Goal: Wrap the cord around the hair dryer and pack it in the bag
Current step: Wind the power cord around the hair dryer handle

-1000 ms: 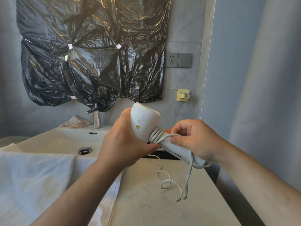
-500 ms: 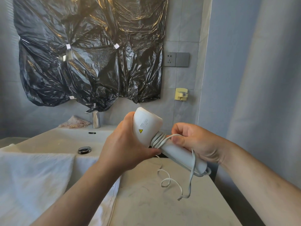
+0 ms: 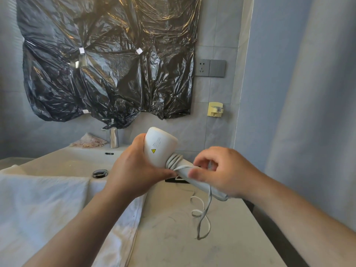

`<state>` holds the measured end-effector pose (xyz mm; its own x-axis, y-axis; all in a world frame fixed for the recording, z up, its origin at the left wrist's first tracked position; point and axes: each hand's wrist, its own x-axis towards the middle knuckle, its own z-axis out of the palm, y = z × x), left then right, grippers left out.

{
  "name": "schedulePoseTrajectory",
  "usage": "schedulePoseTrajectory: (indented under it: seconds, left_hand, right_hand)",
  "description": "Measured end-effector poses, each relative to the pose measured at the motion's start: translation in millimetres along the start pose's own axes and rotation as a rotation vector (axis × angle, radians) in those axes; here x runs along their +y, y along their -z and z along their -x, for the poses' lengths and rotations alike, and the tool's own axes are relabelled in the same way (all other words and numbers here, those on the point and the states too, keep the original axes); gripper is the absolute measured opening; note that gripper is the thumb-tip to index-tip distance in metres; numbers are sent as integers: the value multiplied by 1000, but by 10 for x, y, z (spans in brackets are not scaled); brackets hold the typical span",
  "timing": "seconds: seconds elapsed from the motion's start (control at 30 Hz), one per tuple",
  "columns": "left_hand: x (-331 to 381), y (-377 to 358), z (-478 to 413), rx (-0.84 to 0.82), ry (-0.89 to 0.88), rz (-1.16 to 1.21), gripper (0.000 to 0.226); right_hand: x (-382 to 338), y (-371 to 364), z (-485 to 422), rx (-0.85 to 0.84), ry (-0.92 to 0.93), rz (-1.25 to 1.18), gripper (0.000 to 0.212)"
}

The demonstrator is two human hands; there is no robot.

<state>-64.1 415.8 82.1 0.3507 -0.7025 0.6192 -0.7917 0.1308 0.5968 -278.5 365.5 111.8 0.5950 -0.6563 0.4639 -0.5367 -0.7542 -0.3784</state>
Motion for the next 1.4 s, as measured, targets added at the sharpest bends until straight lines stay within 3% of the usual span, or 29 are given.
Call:
schedulePoseTrajectory:
  seconds: [0.1,0.27,0.43,0.6,0.7,0.8,0.87,0.93,1.2,1.33,1.4]
  left_hand:
    - [43,-2,0,-12,-21,-17,91]
    - [9,117,-18,-10,-70,-84,94]
    - [88,150,16,-95,-121,-27,99]
    - [79,126,23,-86,-89,266,91]
    - [82,98,40,-82,-64,440,90]
    - [72,54,47,-96,-28,560,91]
    - [66,29,59,-107,4,619,90]
    - [46,2,68,-115,51,680,83]
    - [19,-149,150,-123,279,844,62]
    - [81,-80,163,-338,565,1100,53]
    - [118,-90,149,-403,611,1204,55]
  right_hand:
    - [-27,-164,-43,127,71,172,19]
    - [-52,-16,-45,-104,-110,-270,12]
    - [-1,148,-230,-19,9,-255,11]
    - [86,50,-237,-150,-87,-798,3]
    - [134,-33,-241,-215,-129,-1101,21]
    - [238,-254,-213,-256,-57,-1479,44]
    - [238,-417,-171,-251,22,-1662,36]
    - [192,-544,-159,-149,21,-1649,28]
    - [-33,-738,-96,165,63,-1107,52]
    - [4,-659,-116,181,65,-969,47]
    - [38,-638,-123,201,76,-955,47]
